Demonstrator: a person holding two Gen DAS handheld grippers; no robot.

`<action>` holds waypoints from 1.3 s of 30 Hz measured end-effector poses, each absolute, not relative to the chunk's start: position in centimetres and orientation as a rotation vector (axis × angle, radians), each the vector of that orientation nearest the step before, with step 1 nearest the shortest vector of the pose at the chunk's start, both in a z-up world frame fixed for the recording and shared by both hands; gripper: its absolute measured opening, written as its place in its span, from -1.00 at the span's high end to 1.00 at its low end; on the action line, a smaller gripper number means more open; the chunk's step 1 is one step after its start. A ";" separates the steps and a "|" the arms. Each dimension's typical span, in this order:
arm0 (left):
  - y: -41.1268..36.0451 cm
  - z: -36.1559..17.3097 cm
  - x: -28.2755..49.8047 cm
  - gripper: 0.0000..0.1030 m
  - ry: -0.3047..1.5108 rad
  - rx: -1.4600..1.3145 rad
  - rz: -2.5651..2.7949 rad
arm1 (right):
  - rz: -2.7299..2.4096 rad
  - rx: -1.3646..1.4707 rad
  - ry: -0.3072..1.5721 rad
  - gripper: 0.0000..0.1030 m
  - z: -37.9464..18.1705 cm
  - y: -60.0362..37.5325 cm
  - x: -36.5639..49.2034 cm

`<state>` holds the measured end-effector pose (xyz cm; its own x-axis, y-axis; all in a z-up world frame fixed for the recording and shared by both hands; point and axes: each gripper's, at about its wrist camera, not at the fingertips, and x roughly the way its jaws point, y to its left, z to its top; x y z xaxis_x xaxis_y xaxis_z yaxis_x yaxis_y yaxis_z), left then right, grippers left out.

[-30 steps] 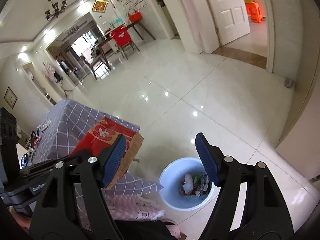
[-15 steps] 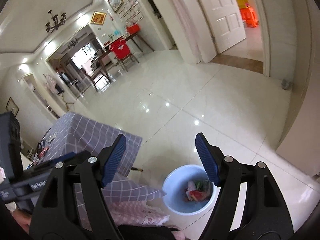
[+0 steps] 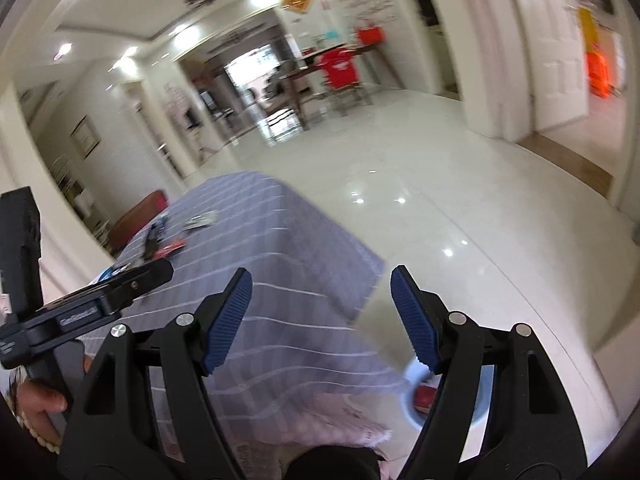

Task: Collect trash
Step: 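Move both open tools back over the trash on the table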

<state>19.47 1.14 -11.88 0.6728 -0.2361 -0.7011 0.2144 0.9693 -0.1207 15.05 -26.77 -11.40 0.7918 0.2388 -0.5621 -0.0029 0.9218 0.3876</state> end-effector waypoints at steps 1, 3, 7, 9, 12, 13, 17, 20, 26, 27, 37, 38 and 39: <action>3.0 -12.0 19.9 -0.48 0.793 -0.035 -0.219 | 0.147 0.374 0.650 -0.38 -11.2 -25.9 15.5; 6.8 -12.4 20.9 -0.34 0.790 -0.035 -0.152 | 0.191 0.345 0.665 -0.40 -11.1 -23.2 17.2; 12.5 -14.9 23.2 -0.11 0.870 -0.072 -0.084 | 0.258 0.301 0.708 -0.40 -11.4 -18.3 20.3; 13.2 -16.0 24.1 -0.11 0.902 -0.033 -0.053 | 0.285 0.293 0.725 -0.40 -11.7 -16.6 21.7; 12.9 -16.6 25.0 -0.11 0.908 0.029 -0.057 | 0.308 0.276 0.752 -0.40 -12.3 -14.1 23.6; 12.6 -16.9 25.2 -0.11 0.915 0.030 -0.071 | 0.313 0.272 0.757 -0.40 -12.6 -13.6 23.9; 12.5 -17.6 26.6 0.70 0.928 0.058 -0.097 | 0.321 0.251 0.776 -0.40 -12.9 -11.5 26.0; 14.6 -16.9 26.9 0.99 0.887 -0.033 -0.117 | 0.338 0.223 0.800 -0.40 -13.1 -9.7 27.9; 20.9 -14.5 25.8 1.00 0.775 -0.201 -0.067 | 0.394 0.125 0.866 -0.51 -14.2 -4.3 31.5; 21.3 -14.3 25.7 1.00 0.769 -0.210 -0.062 | 0.406 0.113 0.871 -0.51 -14.5 -3.5 31.9; 24.3 -13.3 25.1 1.00 0.741 -0.255 -0.021 | 0.373 -0.063 0.954 -0.09 -16.4 1.2 35.6; 24.2 -13.3 25.0 1.00 0.741 -0.257 -0.021 | 0.366 -0.080 0.943 0.21 -16.5 1.3 35.5; 24.2 -13.2 24.8 1.00 0.740 -0.261 -0.026 | 0.351 -0.098 0.940 0.34 -16.5 1.1 35.4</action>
<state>24.80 24.17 -13.24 0.7395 -0.1154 -0.6631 -0.0678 0.9674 -0.2440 35.40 1.12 -16.49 0.5375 0.2523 -0.8047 -0.3369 0.9390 0.0694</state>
